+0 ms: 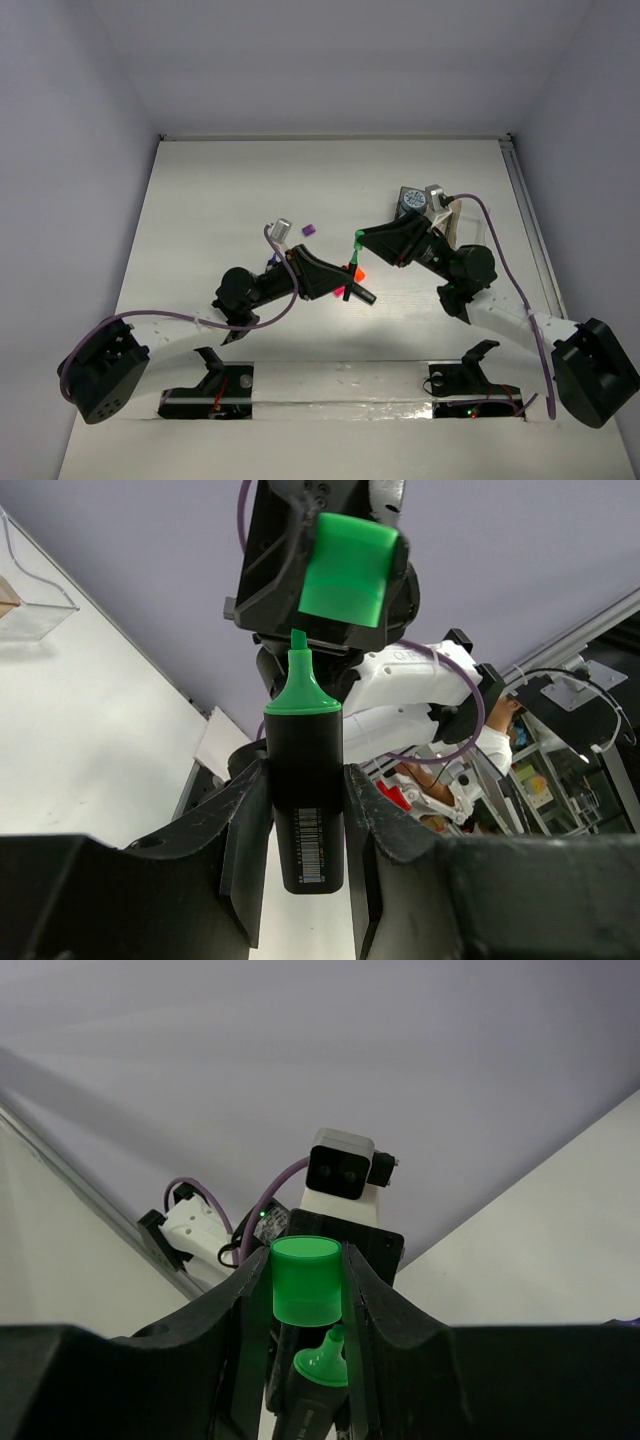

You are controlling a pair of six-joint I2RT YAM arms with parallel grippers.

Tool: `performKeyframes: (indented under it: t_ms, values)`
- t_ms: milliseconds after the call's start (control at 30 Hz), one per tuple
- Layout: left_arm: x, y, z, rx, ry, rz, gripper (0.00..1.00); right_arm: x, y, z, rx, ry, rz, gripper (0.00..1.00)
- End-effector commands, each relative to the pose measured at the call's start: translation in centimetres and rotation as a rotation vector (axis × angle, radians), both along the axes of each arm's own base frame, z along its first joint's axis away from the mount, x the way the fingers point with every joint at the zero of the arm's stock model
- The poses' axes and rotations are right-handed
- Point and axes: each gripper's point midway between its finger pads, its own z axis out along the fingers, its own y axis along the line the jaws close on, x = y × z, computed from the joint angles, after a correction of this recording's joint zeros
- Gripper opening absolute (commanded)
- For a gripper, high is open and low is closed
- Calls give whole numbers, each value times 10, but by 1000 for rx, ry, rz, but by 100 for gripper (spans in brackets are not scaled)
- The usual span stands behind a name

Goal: Sort the stationery into containers

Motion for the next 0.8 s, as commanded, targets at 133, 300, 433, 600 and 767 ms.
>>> performKeyframes:
  t_ms: [133, 300, 433, 600, 767]
  values:
    - [-34, 37, 93, -334, -333, -1, 4, -2, -3, 8, 41, -42, 5, 21]
    - [-34, 37, 93, -335, -335, 1, 4, 0, 0, 2, 32, -30, 14, 21]
    - [-34, 38, 95, -336, -344, 8, 4, 0, 0, -2, 34, -25, 17, 21]
    - [-32, 38, 94, -325, -343, 23, 4, -2, -1, -2, 37, -29, 25, 21]
    - [-30, 37, 93, -318, -343, 34, 4, -6, -3, 0, 43, -32, 31, 21]
